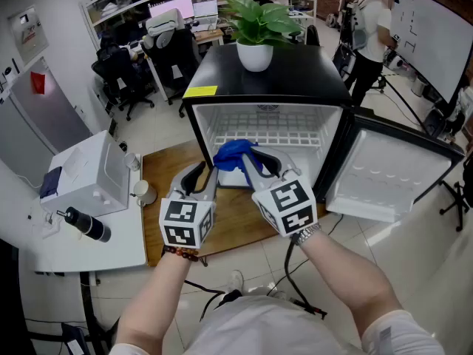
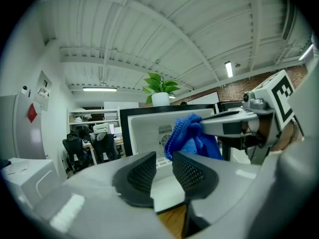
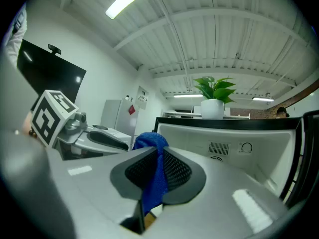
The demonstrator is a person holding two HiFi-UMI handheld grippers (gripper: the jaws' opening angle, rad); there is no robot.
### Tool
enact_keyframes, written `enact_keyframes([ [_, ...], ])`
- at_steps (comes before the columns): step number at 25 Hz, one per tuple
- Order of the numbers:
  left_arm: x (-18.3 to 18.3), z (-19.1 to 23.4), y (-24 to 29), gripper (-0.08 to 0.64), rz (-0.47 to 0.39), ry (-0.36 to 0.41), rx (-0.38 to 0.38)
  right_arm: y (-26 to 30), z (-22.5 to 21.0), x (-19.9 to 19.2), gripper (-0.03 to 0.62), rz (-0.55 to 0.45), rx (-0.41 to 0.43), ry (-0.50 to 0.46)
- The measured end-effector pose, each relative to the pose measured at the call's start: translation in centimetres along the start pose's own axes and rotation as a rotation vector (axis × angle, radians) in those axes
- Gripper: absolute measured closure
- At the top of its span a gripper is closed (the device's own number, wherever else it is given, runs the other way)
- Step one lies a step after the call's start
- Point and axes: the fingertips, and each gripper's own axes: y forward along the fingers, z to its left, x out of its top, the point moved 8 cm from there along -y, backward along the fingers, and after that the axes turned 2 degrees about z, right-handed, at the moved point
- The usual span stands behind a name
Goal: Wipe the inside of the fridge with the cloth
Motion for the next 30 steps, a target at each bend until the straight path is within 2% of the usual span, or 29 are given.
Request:
enact_keyframes([
  [5, -0.1, 3.4, 1.2, 0.426, 0.004, -0.004, 0.005, 3.7, 0.3, 0.5, 0.557, -0.003, 0.004, 0.003],
  [12, -0.6, 6.8, 3.6, 0.39, 0.023, 0.009, -0.037, 8.9, 0.1, 0.1, 0.557, 0.01, -0.007, 0.018],
  [21, -1.2, 9.0, 7.3, 0.356, 0.052, 0.042, -0.111, 14.3, -0.7, -1.4, 0.557, 0.025, -0.033, 0.045],
  [30, -1.4, 10.0, 9.2, 0.334, 0.042, 0.059, -0.173, 18.2, -1.4, -2.3, 0.558, 0.014, -0.058, 0.059],
])
